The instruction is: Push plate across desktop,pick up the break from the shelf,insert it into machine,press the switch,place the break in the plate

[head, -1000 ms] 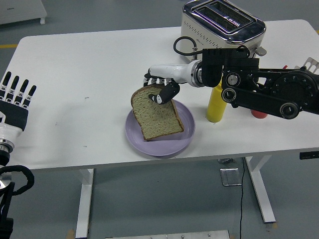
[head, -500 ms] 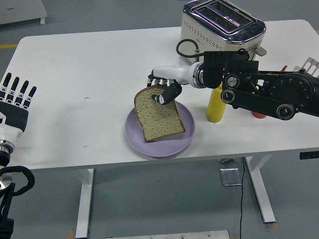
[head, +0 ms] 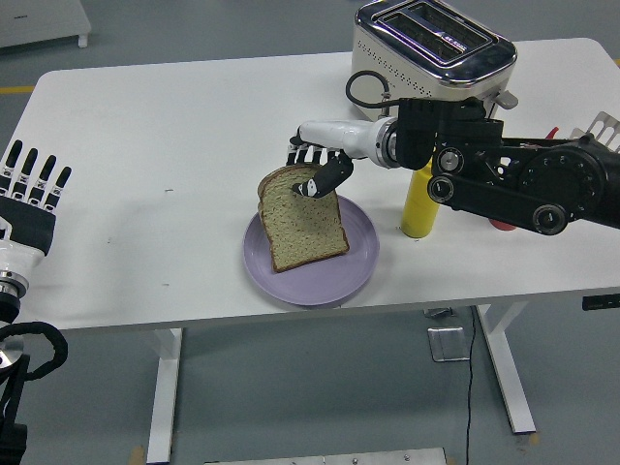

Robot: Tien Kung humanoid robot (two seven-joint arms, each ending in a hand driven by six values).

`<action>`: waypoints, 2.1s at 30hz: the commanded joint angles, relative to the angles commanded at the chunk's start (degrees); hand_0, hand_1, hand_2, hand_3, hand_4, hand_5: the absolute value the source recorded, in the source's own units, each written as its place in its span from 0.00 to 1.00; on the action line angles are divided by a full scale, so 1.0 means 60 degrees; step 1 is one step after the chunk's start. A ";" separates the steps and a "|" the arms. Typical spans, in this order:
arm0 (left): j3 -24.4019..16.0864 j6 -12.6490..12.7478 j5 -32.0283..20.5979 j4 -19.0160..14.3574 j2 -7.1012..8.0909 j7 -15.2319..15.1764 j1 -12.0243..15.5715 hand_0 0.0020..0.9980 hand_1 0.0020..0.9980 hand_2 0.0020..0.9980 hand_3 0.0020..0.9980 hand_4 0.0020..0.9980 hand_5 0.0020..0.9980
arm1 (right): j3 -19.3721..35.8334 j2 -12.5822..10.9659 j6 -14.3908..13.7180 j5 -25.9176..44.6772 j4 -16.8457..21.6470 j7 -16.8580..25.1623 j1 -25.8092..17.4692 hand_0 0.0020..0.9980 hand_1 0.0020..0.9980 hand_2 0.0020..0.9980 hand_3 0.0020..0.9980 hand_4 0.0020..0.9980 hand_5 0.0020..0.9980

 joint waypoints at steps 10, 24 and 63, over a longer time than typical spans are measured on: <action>0.0006 0.0001 0.0001 0.0003 -0.0012 0.0002 -0.0031 0.82 0.87 0.95 0.81 0.60 1.00 | 0.0151 0.0008 -0.0567 -0.0355 -0.0221 0.0108 -0.0025 0.65 0.75 0.81 0.87 0.71 0.34; 0.0069 -0.0001 0.0005 0.0023 -0.0035 -0.0002 0.0015 0.81 0.87 0.95 0.80 0.60 1.00 | 0.0339 -0.0022 -0.0620 -0.0381 -0.0334 0.0093 -0.0180 0.64 0.74 0.81 0.86 0.73 0.37; -0.0277 -0.0057 -0.0022 -0.0219 0.0329 0.0008 0.0161 0.82 0.87 0.95 0.81 0.61 1.00 | 1.0407 -0.4026 -0.2728 0.6223 0.0704 0.2360 -0.4798 0.86 0.82 0.81 0.80 0.38 0.46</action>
